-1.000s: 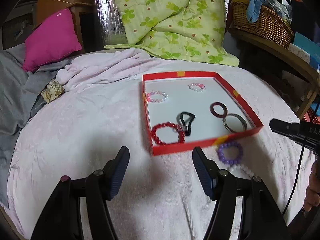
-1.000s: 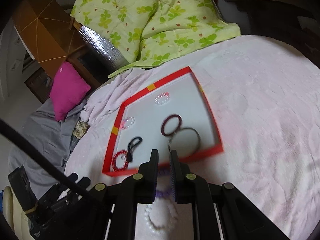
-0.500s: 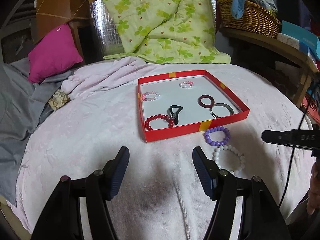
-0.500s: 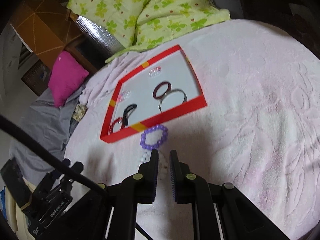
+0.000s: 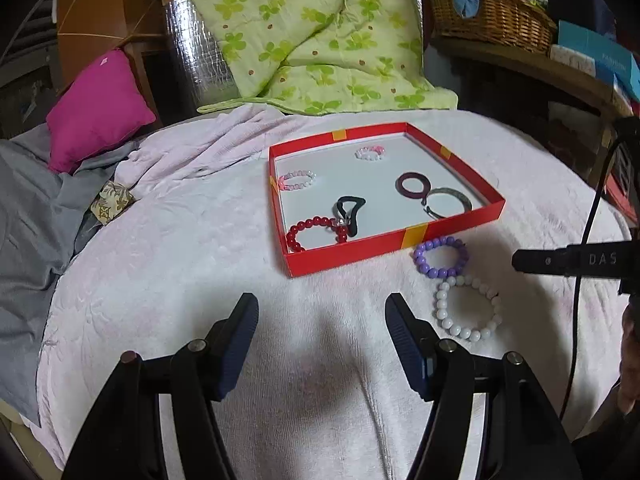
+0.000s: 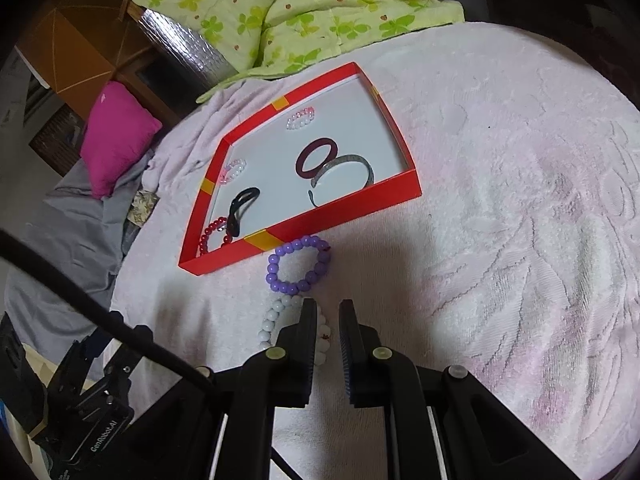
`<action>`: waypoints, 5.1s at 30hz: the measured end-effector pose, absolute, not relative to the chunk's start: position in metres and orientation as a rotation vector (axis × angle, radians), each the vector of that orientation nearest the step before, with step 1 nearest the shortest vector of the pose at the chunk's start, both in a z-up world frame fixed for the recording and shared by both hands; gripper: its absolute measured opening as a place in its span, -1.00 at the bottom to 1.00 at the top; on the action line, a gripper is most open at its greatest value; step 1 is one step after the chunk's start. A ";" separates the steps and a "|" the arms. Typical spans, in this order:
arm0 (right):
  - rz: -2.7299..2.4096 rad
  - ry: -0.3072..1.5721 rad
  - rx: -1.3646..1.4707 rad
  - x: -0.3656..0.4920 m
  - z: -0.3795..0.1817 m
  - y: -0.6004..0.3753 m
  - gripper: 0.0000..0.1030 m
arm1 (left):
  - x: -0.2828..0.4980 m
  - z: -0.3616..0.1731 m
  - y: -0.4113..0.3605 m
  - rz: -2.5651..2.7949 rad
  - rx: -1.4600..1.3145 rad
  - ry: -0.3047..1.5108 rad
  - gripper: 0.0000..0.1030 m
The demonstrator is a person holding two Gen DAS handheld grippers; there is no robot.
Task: Organize jewelry
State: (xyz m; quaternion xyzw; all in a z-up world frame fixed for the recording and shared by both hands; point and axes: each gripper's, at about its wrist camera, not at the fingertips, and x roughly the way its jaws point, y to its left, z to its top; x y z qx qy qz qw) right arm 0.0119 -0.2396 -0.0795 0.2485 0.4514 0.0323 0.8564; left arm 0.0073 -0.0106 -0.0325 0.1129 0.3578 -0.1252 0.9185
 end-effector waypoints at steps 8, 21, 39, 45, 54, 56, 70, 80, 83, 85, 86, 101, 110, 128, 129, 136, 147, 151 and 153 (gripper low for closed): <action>0.077 0.949 0.508 0.013 -0.077 -0.241 -0.75 | 0.008 -0.039 -0.025 -0.274 0.281 0.746 0.29; 0.074 0.953 0.513 0.007 -0.077 -0.257 -0.75 | 0.010 -0.053 -0.054 -0.306 0.343 0.777 0.29; 0.074 0.975 0.528 0.007 -0.082 -0.266 -0.73 | 0.032 -0.091 -0.068 -0.476 0.078 1.024 0.29; 0.086 0.989 0.515 0.015 -0.087 -0.253 -0.73 | 0.032 -0.091 -0.063 -0.473 0.094 1.006 0.27; 0.099 1.001 0.490 0.042 -0.094 -0.229 -0.73 | 0.038 -0.090 -0.037 -0.466 0.092 1.001 -0.81; 0.088 1.006 0.485 0.051 -0.097 -0.224 -0.73 | 0.038 -0.088 -0.030 -0.467 0.091 0.994 -0.81; -0.022 0.961 0.270 0.079 -0.107 -0.190 -0.72 | 0.038 -0.077 -0.002 -0.455 0.073 0.962 -0.81; 0.014 0.960 0.284 0.054 -0.097 -0.205 -0.79 | 0.035 -0.074 -0.003 -0.476 0.072 0.949 -0.81; 0.026 0.954 0.299 0.044 -0.093 -0.212 -0.79 | 0.036 -0.075 -0.004 -0.475 0.077 0.955 -0.81; 0.027 0.954 0.306 0.040 -0.092 -0.217 -0.79 | 0.037 -0.077 -0.004 -0.468 0.081 0.967 -0.81; 0.026 0.954 0.309 0.038 -0.092 -0.219 -0.79 | 0.037 -0.078 -0.004 -0.466 0.082 0.970 -0.81; 0.014 1.013 0.353 0.034 -0.099 -0.239 -0.73 | 0.039 -0.089 -0.012 -0.454 0.109 1.008 -0.05; 0.031 1.029 0.370 0.031 -0.104 -0.245 -0.57 | 0.035 -0.089 -0.020 -0.540 0.100 1.003 -0.51; 0.046 1.024 0.258 0.029 -0.108 -0.227 -0.55 | 0.029 -0.090 -0.035 -0.555 0.181 0.997 -0.60; 0.045 1.024 0.254 0.029 -0.108 -0.227 -0.55 | 0.028 -0.090 -0.036 -0.553 0.186 0.995 -0.60; 0.046 1.021 0.255 0.030 -0.109 -0.225 -0.55 | 0.027 -0.088 -0.036 -0.535 0.206 0.987 -0.60; 0.050 1.017 0.239 0.029 -0.110 -0.224 -0.54 | 0.025 -0.090 -0.040 -0.518 0.239 0.982 -0.60; 0.062 1.009 0.216 0.027 -0.109 -0.222 -0.59 | 0.025 -0.091 -0.042 -0.516 0.247 0.984 -0.60; 0.067 1.004 0.212 0.025 -0.109 -0.222 -0.59 | 0.025 -0.091 -0.043 -0.514 0.250 0.986 -0.60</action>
